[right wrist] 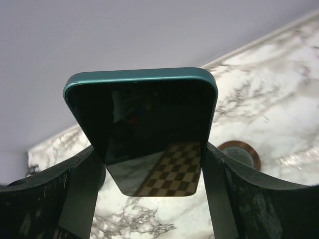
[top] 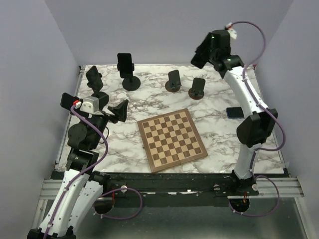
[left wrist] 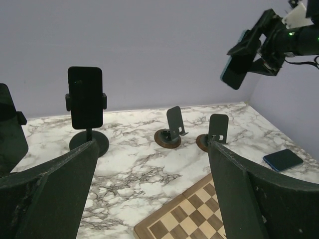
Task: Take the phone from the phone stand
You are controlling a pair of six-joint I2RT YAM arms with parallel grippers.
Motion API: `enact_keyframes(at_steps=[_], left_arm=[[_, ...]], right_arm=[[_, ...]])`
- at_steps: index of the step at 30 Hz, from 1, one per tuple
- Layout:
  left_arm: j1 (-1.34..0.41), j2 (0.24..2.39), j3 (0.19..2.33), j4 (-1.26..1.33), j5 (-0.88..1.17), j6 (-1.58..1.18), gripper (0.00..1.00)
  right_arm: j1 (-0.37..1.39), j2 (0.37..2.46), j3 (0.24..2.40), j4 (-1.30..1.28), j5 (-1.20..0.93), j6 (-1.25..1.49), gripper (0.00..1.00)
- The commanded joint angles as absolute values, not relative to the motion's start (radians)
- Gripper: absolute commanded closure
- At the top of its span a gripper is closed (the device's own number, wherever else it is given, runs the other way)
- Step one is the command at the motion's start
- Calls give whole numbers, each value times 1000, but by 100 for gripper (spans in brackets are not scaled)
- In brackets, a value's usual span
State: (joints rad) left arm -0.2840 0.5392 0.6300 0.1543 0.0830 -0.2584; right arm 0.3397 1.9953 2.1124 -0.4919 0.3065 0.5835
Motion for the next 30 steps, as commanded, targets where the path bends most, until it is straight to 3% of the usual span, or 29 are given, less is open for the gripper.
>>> enact_keyframes(at_steps=[1,5,11,19,26,30], left_arm=[[-288,522,658,156,96,-265,1],[-288,522,658,158,100,-268,1],[-288,520,658,157,100,-268,1],[-290,523,658,156,98,-267,1],[-289,523,658,156,100,-267,1],[-290,523,658,156,98,-265,1]], right_arm=[[178,1903,1983,-603,344,912,99],[67,1861,1876,-686,345,1106,99],[-113,1880,1721,-728,158,1315,99],[-207,2003,1638,-689,-68,1369,99],[-231,2061,1594,-657,-54,1410,99],[-238,2138,1673,-705,-57,1389,99]])
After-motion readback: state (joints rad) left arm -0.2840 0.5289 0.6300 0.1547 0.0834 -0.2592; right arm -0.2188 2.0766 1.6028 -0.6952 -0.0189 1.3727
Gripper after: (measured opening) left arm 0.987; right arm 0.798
